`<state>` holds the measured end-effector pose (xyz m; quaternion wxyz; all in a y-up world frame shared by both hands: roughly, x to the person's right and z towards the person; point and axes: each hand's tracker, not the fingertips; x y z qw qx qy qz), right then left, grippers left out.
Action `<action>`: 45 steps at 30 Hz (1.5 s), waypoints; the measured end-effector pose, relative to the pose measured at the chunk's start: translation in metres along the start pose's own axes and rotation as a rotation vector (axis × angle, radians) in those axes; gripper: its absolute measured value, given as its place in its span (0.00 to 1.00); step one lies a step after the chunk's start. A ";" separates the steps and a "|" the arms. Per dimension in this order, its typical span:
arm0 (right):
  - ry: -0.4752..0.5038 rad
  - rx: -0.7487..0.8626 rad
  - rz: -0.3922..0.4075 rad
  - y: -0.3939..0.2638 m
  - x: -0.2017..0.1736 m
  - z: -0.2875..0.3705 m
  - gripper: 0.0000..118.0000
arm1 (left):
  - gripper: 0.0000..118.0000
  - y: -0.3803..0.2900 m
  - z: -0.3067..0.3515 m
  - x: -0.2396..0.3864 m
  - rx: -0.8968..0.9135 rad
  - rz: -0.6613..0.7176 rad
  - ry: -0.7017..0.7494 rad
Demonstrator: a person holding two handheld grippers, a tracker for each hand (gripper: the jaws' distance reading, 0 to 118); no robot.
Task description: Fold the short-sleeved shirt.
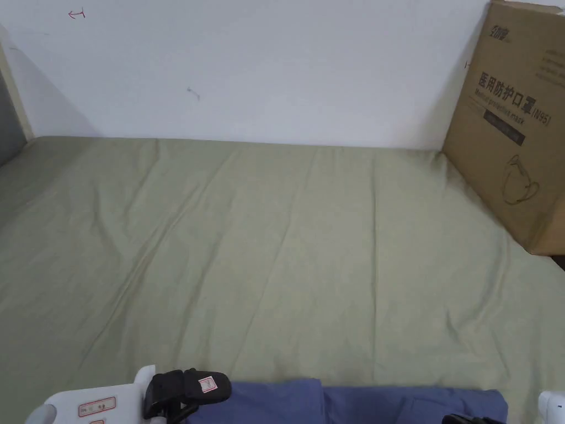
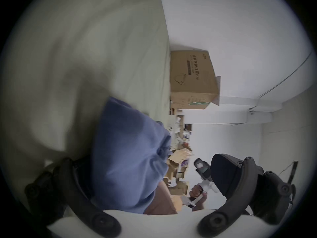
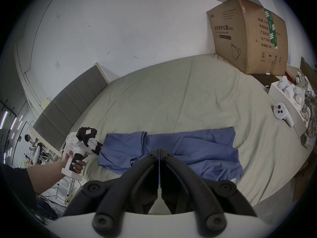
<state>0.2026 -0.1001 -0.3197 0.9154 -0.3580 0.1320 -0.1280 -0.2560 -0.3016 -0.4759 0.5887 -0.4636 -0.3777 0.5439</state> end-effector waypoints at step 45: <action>0.002 0.037 -0.115 -0.018 0.043 0.047 0.01 | 0.94 -0.069 -0.117 0.195 0.106 -0.504 0.736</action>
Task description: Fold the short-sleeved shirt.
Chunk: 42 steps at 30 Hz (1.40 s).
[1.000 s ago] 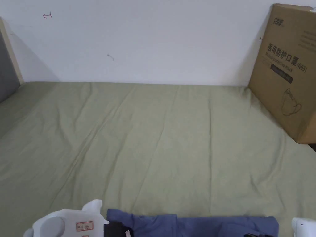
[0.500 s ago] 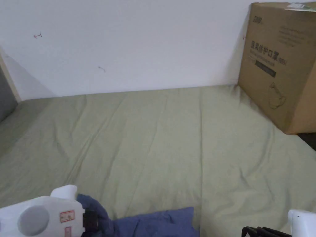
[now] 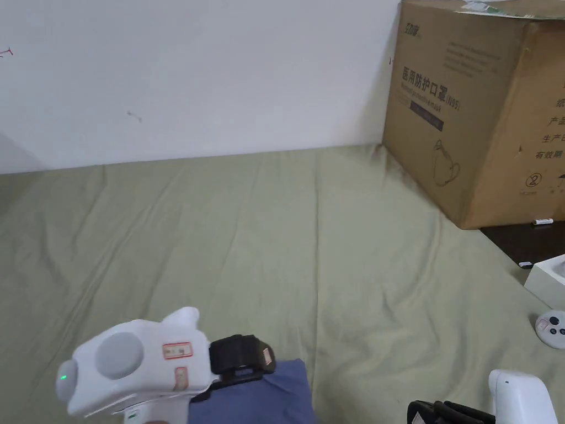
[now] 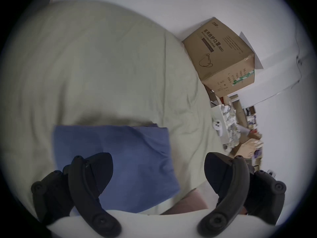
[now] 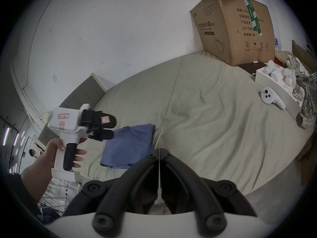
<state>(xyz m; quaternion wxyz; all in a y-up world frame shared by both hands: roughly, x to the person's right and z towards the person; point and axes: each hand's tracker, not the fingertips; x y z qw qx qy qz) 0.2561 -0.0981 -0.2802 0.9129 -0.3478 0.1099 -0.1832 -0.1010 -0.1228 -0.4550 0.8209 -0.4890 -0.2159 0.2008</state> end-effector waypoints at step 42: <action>-0.084 0.888 0.365 0.056 -0.113 0.103 0.01 | 0.00 -0.113 0.252 0.062 1.182 -0.497 0.475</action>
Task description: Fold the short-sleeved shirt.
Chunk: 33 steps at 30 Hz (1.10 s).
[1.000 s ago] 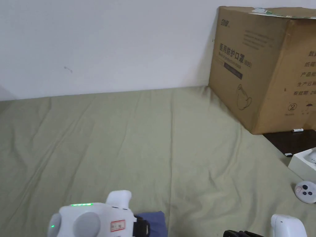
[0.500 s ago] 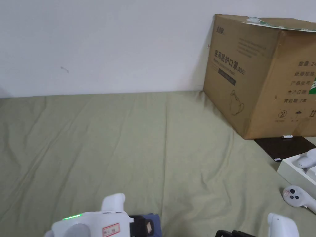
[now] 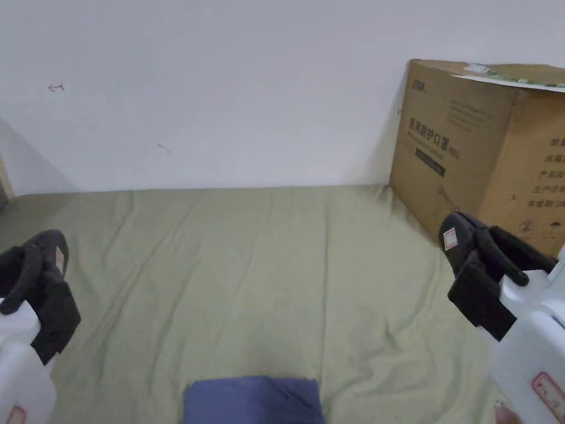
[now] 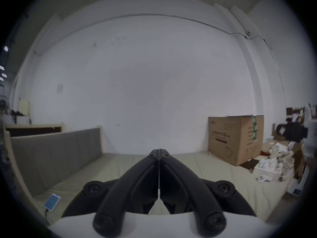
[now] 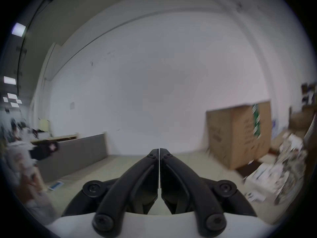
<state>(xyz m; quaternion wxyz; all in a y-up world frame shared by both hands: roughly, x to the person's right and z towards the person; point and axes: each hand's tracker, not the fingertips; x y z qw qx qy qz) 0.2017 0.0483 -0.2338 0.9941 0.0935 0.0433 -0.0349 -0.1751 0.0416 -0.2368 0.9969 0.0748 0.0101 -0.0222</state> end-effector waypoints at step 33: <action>0.226 -1.324 -0.574 -0.274 0.014 -0.149 0.01 | 0.00 -0.093 -0.039 -0.038 -0.539 0.120 -0.075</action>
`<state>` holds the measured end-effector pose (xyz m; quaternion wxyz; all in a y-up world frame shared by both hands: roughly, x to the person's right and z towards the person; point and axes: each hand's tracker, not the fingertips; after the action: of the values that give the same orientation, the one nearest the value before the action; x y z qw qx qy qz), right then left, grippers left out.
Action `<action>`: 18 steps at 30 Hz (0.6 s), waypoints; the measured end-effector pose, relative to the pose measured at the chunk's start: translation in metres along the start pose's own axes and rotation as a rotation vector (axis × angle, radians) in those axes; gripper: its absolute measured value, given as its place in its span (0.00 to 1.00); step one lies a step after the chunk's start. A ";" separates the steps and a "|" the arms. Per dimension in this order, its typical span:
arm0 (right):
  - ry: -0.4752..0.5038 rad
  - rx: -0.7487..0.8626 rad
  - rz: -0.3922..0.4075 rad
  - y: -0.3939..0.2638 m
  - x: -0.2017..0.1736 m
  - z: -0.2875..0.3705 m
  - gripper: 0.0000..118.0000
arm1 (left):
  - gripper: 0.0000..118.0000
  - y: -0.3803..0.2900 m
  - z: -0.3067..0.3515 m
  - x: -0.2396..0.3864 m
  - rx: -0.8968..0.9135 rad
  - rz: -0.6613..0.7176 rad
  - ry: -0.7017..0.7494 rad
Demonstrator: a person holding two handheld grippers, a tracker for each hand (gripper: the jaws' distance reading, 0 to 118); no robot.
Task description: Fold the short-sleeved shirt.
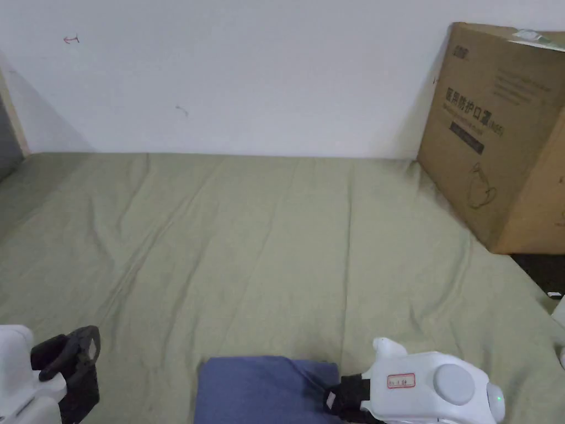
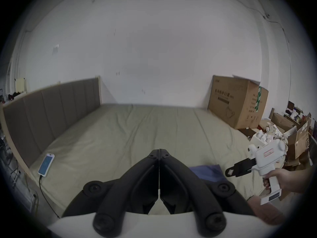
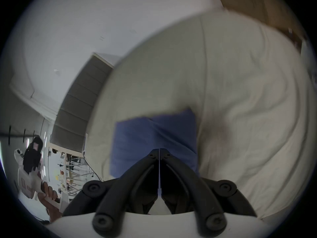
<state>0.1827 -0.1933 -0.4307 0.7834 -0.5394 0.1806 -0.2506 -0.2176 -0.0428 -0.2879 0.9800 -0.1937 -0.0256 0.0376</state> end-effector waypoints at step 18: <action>-0.021 -0.001 0.021 -0.017 0.022 -0.020 0.01 | 1.00 -0.148 -0.261 -0.035 -0.759 0.834 -0.927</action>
<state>0.1857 -0.2267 -0.4218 0.7875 -0.5404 0.1783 -0.2367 -0.2259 -0.2807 -0.4742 0.6380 -0.4778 -0.3735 0.4745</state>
